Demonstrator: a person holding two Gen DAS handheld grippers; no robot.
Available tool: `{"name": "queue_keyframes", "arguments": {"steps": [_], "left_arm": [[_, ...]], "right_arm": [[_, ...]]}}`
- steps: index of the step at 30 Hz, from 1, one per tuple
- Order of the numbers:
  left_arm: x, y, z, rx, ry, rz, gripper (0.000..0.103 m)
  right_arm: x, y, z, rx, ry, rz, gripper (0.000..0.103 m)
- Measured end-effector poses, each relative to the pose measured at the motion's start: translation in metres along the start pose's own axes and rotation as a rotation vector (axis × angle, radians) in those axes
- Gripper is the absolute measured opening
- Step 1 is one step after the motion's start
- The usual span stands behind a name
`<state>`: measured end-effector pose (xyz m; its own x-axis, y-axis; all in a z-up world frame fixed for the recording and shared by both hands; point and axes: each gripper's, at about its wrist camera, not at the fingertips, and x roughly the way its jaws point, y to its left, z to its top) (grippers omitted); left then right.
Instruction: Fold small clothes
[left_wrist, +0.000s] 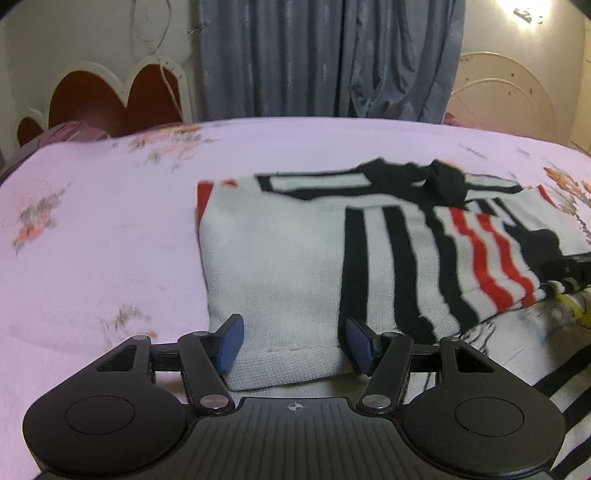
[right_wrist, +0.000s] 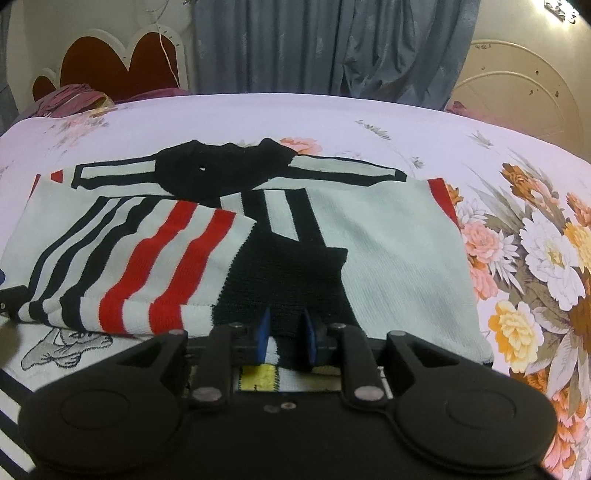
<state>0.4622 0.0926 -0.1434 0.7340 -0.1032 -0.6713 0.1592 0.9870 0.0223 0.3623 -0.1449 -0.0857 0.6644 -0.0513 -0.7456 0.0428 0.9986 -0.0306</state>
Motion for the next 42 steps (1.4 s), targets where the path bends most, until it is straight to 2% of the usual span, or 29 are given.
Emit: {"name": "queue_keyframes", "arguments": {"steps": [3,6,9,12,13,14,15,16,17,20,22,24,25,28,29,31,34,36,39,41,42], "left_arm": [[0.01,0.001,0.023,0.026,-0.028,-0.008,0.062],[0.035,0.012,0.053,-0.004,-0.052,-0.003,0.083],[0.063,0.031,0.074,-0.052,-0.058,0.008,0.083],[0.099,0.053,0.077,-0.12,0.032,-0.023,0.083],[0.112,0.062,0.072,-0.165,0.065,-0.068,0.086],[0.113,0.07,0.069,-0.204,0.038,-0.095,0.086],[0.111,0.071,0.07,-0.204,0.043,-0.09,0.086],[0.105,0.066,0.072,-0.188,0.04,-0.053,0.086],[0.096,0.06,0.072,-0.165,0.005,-0.034,0.086],[0.081,0.03,0.069,-0.113,-0.037,-0.036,0.086],[0.085,0.011,0.065,-0.066,-0.03,-0.012,0.086],[0.099,0.006,0.063,-0.042,0.019,0.028,0.086],[0.1,0.009,0.063,-0.049,0.014,0.03,0.086],[0.078,0.019,0.066,-0.064,-0.013,0.046,0.086],[0.067,0.018,0.065,-0.068,-0.031,0.039,0.086],[0.047,0.011,0.061,-0.072,-0.073,0.036,0.086],[0.025,-0.006,0.045,-0.09,-0.083,0.016,0.086],[0.02,-0.013,0.03,-0.08,-0.069,0.021,0.086],[0.024,-0.015,0.006,-0.073,-0.007,0.037,0.086],[0.021,-0.017,-0.002,-0.052,-0.017,0.056,0.086],[0.018,-0.018,0.0,-0.05,-0.011,0.065,0.086]], "right_arm": [[-0.004,0.01,0.017,0.022,-0.087,0.041,0.028],[0.016,0.027,0.042,0.084,-0.088,0.113,0.027],[0.038,0.052,0.057,0.06,-0.089,0.149,0.026],[0.059,0.068,0.063,0.029,-0.065,0.162,0.024],[0.067,0.071,0.063,0.011,-0.038,0.134,0.024],[0.075,0.072,0.062,-0.005,-0.022,0.113,0.023],[0.077,0.071,0.062,-0.017,-0.037,0.11,0.023],[0.076,0.07,0.062,-0.025,-0.038,0.111,0.023],[0.073,0.068,0.065,-0.02,-0.046,0.116,0.025],[0.07,0.062,0.07,0.014,-0.082,0.112,0.035],[0.078,0.065,0.071,0.009,-0.064,0.124,0.033],[0.088,0.071,0.07,-0.051,-0.033,0.094,0.031],[0.09,0.07,0.069,-0.065,-0.035,0.079,0.031],[0.082,0.051,0.072,-0.019,-0.057,0.024,0.029],[0.075,0.044,0.071,0.006,-0.075,0.028,0.032],[0.057,0.034,0.064,0.021,-0.109,0.068,0.032],[0.037,0.024,0.044,0.019,-0.115,0.096,0.032],[0.03,0.014,0.029,0.015,-0.099,0.08,0.032],[0.029,-0.006,0.011,0.04,-0.069,0.043,0.03],[0.026,-0.021,0.005,0.045,-0.075,0.027,0.029],[0.024,-0.026,0.003,0.042,-0.074,0.006,0.032]]}}
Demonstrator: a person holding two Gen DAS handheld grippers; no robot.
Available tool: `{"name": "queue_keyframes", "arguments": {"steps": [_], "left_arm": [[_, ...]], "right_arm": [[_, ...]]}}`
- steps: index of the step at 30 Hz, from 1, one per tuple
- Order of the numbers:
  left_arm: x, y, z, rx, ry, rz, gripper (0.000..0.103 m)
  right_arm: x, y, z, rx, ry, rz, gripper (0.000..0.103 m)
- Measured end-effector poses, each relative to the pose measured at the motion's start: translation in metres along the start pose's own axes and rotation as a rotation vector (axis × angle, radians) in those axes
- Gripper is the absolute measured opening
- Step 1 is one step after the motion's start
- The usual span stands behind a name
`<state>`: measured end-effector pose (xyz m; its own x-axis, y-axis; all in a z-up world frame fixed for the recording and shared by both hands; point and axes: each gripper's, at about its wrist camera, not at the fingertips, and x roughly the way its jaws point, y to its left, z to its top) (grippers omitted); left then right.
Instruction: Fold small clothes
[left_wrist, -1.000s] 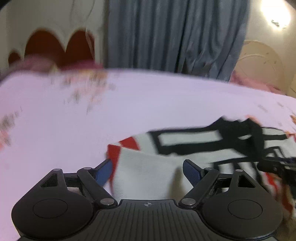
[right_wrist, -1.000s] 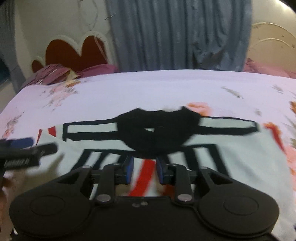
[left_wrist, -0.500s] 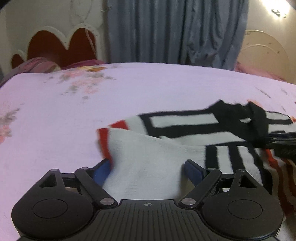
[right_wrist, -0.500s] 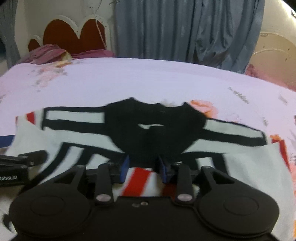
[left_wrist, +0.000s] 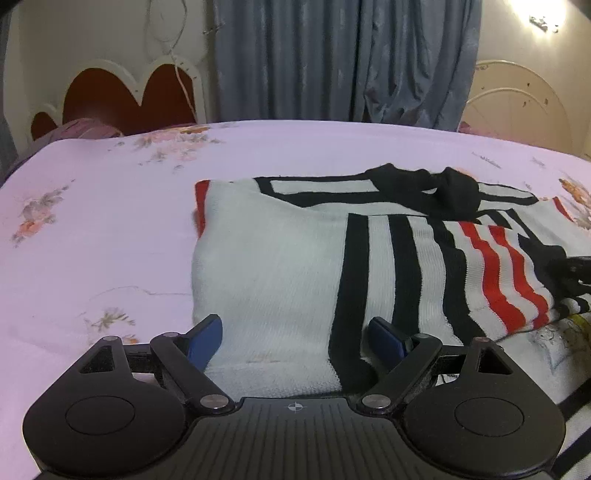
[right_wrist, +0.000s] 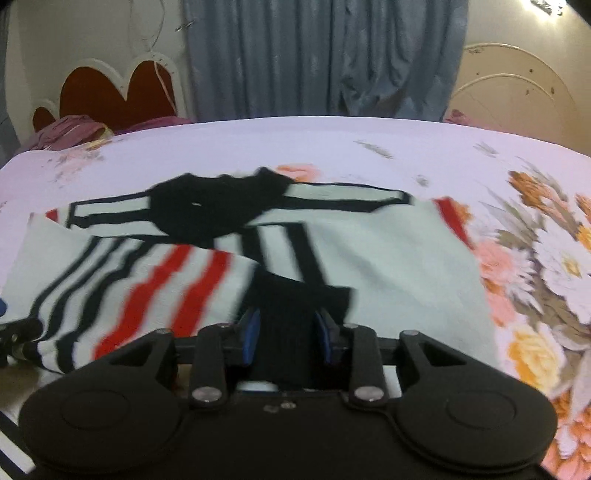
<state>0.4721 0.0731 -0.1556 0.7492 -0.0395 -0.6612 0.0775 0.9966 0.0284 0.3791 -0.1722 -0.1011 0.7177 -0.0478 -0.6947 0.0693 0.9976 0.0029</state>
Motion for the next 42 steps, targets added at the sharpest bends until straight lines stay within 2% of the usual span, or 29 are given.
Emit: {"name": "queue_keyframes", "arguments": {"steps": [2,4,8,10,12,15,21,27,29,32,36,39,42], "left_arm": [[-0.009,-0.001,0.001,0.014,-0.009,0.024,0.086],[-0.024,0.001,-0.004,0.004,-0.016,0.023,0.086],[-0.054,0.007,-0.035,0.006,0.032,0.019,0.086],[-0.07,0.01,-0.055,0.004,0.06,0.008,0.086],[-0.086,0.013,-0.077,-0.011,0.086,-0.009,0.086],[-0.11,0.017,-0.105,-0.051,0.095,-0.022,0.08],[-0.146,0.025,-0.143,-0.144,0.111,-0.082,0.075],[-0.177,0.037,-0.179,-0.215,0.117,-0.197,0.074],[-0.185,0.038,-0.188,-0.232,0.119,-0.238,0.074],[-0.192,0.041,-0.2,-0.295,0.126,-0.309,0.068],[-0.198,0.044,-0.213,-0.364,0.116,-0.377,0.067],[-0.192,0.054,-0.217,-0.474,0.117,-0.462,0.067],[-0.176,0.062,-0.217,-0.584,0.1,-0.541,0.067]], "right_arm": [[-0.008,-0.014,-0.002,0.018,0.009,-0.007,0.032],[-0.025,-0.031,-0.006,0.043,0.003,0.035,0.033],[-0.064,-0.062,-0.027,0.075,-0.004,0.104,0.035],[-0.082,-0.079,-0.041,0.102,0.008,0.117,0.036],[-0.097,-0.096,-0.059,0.134,0.029,0.131,0.05],[-0.118,-0.116,-0.087,0.163,0.066,0.158,0.051],[-0.147,-0.143,-0.144,0.292,0.146,0.255,0.051],[-0.179,-0.14,-0.186,0.341,0.157,0.381,0.051],[-0.187,-0.138,-0.195,0.352,0.159,0.412,0.051],[-0.197,-0.135,-0.21,0.385,0.179,0.483,0.049],[-0.203,-0.136,-0.224,0.444,0.19,0.553,0.045],[-0.198,-0.14,-0.229,0.507,0.2,0.603,0.044],[-0.186,-0.146,-0.227,0.564,0.204,0.638,0.037]]}}
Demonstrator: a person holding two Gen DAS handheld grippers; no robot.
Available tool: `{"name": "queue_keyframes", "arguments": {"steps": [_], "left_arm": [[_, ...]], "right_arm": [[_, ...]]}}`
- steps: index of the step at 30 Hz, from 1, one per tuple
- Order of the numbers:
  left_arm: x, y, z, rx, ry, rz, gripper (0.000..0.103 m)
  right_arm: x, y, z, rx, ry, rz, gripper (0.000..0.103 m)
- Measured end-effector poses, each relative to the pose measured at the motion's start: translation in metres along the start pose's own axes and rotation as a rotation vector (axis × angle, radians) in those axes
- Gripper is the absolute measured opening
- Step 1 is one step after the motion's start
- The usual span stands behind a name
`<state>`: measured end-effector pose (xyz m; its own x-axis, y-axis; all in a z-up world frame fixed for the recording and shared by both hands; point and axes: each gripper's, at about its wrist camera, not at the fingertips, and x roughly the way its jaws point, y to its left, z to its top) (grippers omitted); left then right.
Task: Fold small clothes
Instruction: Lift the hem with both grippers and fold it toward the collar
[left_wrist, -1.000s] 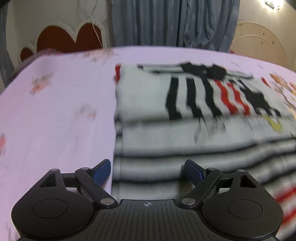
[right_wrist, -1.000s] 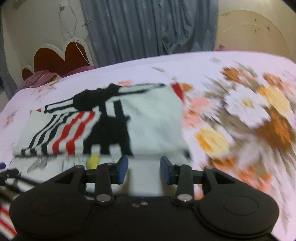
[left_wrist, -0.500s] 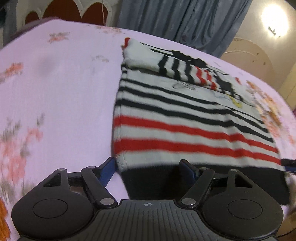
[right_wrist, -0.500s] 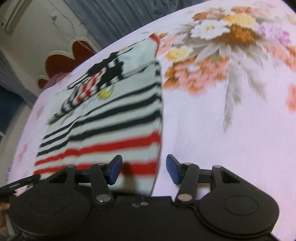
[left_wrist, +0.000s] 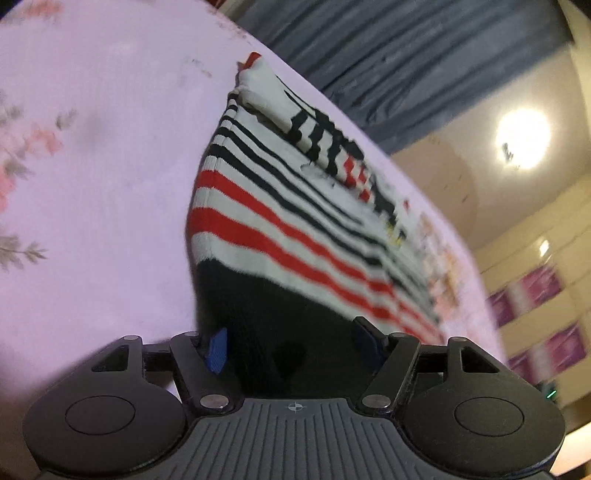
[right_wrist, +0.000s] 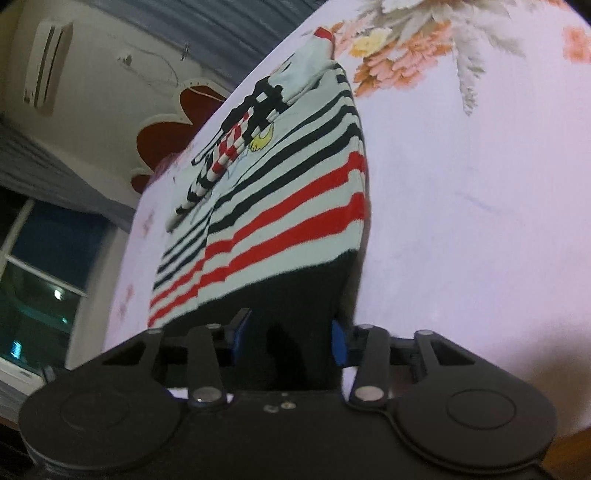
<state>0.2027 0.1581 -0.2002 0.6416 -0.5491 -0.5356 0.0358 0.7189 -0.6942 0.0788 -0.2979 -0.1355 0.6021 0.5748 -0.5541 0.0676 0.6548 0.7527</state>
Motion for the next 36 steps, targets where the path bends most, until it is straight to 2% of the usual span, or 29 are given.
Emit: {"name": "queue_keyframes", "arguments": {"steps": [4,5,6,7,12,14,16,17,18,19,20,21,23,24,26,27,29,30,33,36], "left_arm": [[0.013,-0.006,0.004,0.01,-0.009,0.001,0.063],[0.014,-0.01,0.004,0.032,-0.003,0.009,0.059],[0.014,-0.013,0.002,0.05,0.004,0.024,0.05],[0.012,-0.013,0.0,0.054,0.008,0.021,0.049],[-0.001,-0.005,-0.012,0.02,-0.001,-0.026,0.049],[-0.001,-0.006,-0.015,0.022,0.012,-0.017,0.049],[0.0,-0.005,-0.014,0.017,0.009,-0.013,0.046],[0.002,-0.006,-0.013,0.018,0.007,0.002,0.042],[0.003,-0.006,-0.013,0.024,0.005,0.031,0.026],[0.005,-0.007,-0.012,0.038,0.002,0.084,0.004],[0.004,-0.008,-0.013,0.049,-0.005,0.113,0.004],[0.0,-0.01,-0.013,0.052,-0.035,0.103,0.004],[-0.015,-0.017,-0.015,0.067,-0.106,0.072,0.004],[-0.019,-0.018,-0.014,0.069,-0.119,0.085,0.004],[-0.011,-0.012,-0.014,0.083,-0.076,0.176,0.004],[-0.006,-0.008,-0.014,0.083,-0.052,0.198,0.004],[-0.007,-0.006,-0.01,0.052,-0.065,0.179,0.004],[-0.009,-0.009,-0.006,0.052,-0.082,0.167,0.004],[-0.015,-0.02,0.017,0.046,-0.149,0.096,0.004],[-0.007,-0.033,0.054,0.055,-0.206,0.041,0.004]], "right_arm": [[0.007,-0.004,0.009,0.027,0.008,0.014,0.032],[0.008,-0.003,0.008,0.011,0.014,0.009,0.032],[0.008,0.0,0.006,-0.01,0.023,0.002,0.031],[0.008,0.001,0.004,-0.028,0.03,-0.002,0.03],[0.005,0.002,0.0,-0.05,0.032,-0.005,0.025],[0.004,0.001,0.0,-0.051,0.029,-0.01,0.02],[0.004,0.0,0.002,-0.052,0.03,-0.005,0.019],[0.005,0.001,0.003,-0.059,0.033,-0.006,0.016],[0.006,0.001,0.004,-0.069,0.035,-0.012,0.01],[0.007,0.002,0.004,-0.082,0.037,-0.021,0.007],[0.007,0.004,0.004,-0.099,0.036,-0.032,0.006],[0.003,0.008,0.003,-0.131,0.017,-0.042,0.006],[-0.015,0.02,0.003,-0.18,-0.052,0.011,0.005],[-0.022,0.024,0.004,-0.188,-0.078,0.039,0.005],[-0.025,0.022,0.007,-0.199,-0.098,0.045,0.005],[-0.018,0.014,0.009,-0.175,-0.073,0.024,0.005],[0.0,-0.002,0.013,-0.13,0.001,-0.063,0.005],[0.002,-0.003,0.014,-0.128,0.005,-0.067,0.005],[-0.013,0.014,0.028,-0.123,-0.086,0.01,0.005],[-0.018,0.036,0.062,-0.141,-0.175,0.039,0.005]]}}
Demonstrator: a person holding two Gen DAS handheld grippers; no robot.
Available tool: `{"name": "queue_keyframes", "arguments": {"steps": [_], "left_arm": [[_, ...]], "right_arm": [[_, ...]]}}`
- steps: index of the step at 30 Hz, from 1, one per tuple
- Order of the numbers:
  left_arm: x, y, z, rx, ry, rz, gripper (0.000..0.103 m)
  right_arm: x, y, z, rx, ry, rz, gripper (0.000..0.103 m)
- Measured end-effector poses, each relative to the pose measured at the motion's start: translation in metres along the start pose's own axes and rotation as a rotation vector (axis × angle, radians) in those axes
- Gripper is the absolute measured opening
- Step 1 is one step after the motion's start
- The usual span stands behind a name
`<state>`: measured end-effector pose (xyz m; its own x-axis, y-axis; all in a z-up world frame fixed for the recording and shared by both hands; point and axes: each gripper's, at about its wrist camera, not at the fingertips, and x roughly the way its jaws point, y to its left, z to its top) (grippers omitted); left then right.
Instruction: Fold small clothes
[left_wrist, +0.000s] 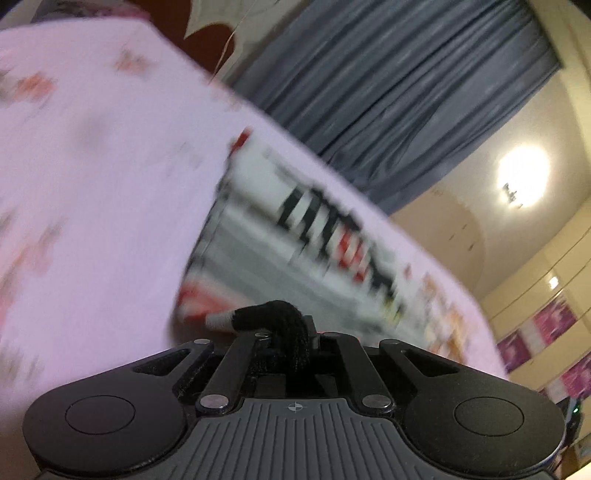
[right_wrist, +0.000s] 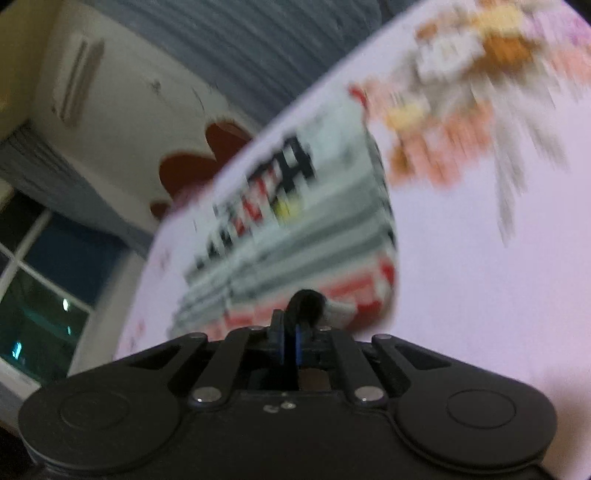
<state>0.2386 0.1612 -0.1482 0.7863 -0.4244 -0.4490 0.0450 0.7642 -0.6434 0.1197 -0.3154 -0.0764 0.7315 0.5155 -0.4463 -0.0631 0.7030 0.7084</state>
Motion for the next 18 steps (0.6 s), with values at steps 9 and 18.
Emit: {"name": "queue_keyframes", "arguments": {"steps": [9,18], "left_arm": [[0.142,-0.031,0.14,0.076,0.014,-0.001,0.004],[0.273,-0.007,0.187,0.055,0.158,0.062,0.005]], "right_arm": [[0.102,0.003,0.135,0.113,-0.117,-0.044,0.005],[0.216,-0.046,0.195,0.277,-0.046,-0.147,0.005]]}}
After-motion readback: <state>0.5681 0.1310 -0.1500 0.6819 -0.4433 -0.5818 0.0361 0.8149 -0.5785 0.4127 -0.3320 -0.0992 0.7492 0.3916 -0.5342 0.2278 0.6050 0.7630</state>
